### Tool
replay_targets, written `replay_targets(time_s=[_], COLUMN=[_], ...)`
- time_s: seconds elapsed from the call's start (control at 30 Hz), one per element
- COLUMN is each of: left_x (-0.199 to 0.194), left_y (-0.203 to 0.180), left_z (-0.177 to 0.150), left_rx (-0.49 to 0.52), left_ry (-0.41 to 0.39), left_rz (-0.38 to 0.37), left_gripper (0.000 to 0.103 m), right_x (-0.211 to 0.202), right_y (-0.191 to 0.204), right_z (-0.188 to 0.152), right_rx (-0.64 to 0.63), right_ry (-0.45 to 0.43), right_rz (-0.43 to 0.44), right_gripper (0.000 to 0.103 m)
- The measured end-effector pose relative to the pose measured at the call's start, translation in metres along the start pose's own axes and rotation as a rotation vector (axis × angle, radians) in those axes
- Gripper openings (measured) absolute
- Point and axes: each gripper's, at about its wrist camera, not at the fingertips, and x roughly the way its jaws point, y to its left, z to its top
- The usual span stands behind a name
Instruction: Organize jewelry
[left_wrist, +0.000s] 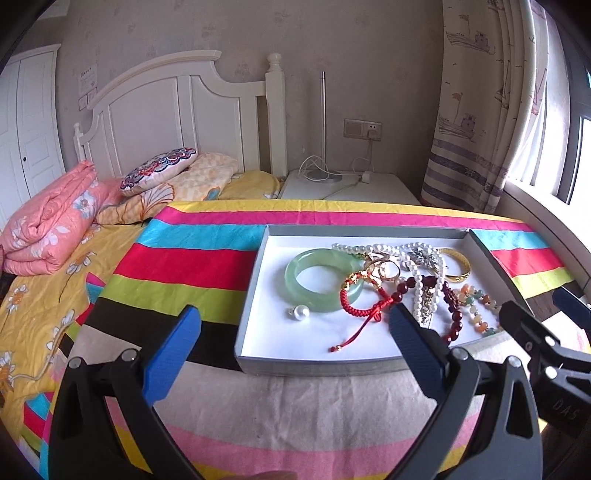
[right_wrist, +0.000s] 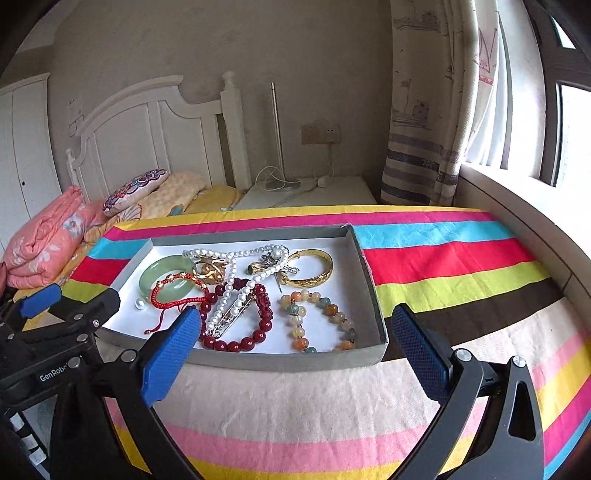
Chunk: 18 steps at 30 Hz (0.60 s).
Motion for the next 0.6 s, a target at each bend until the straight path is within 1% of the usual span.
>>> replay_targets(time_s=[0.1, 0.37, 0.6], left_x=[0.0002, -0.0021, -0.0033], left_y=[0.0022, 0.0041, 0.0025], left_z=[0.0002, -0.0006, -0.0006], left_rx=[-0.007, -0.007, -0.005], left_ry=[0.001, -0.005, -0.005], left_rz=[0.004, 0.019, 0.011], left_gripper=[0.101, 0.101, 0.101], right_x=[0.0034, 0.0036, 0.0029], right_y=[0.0033, 0.0026, 0.0033], right_z=[-0.0007, -0.001, -0.0009], right_rx=[-0.025, -0.028, -0.032], right_ry=[0.011, 0.011, 0.009], right_rz=[-0.017, -0.015, -0.013], right_gripper=[0.099, 0.099, 0.099])
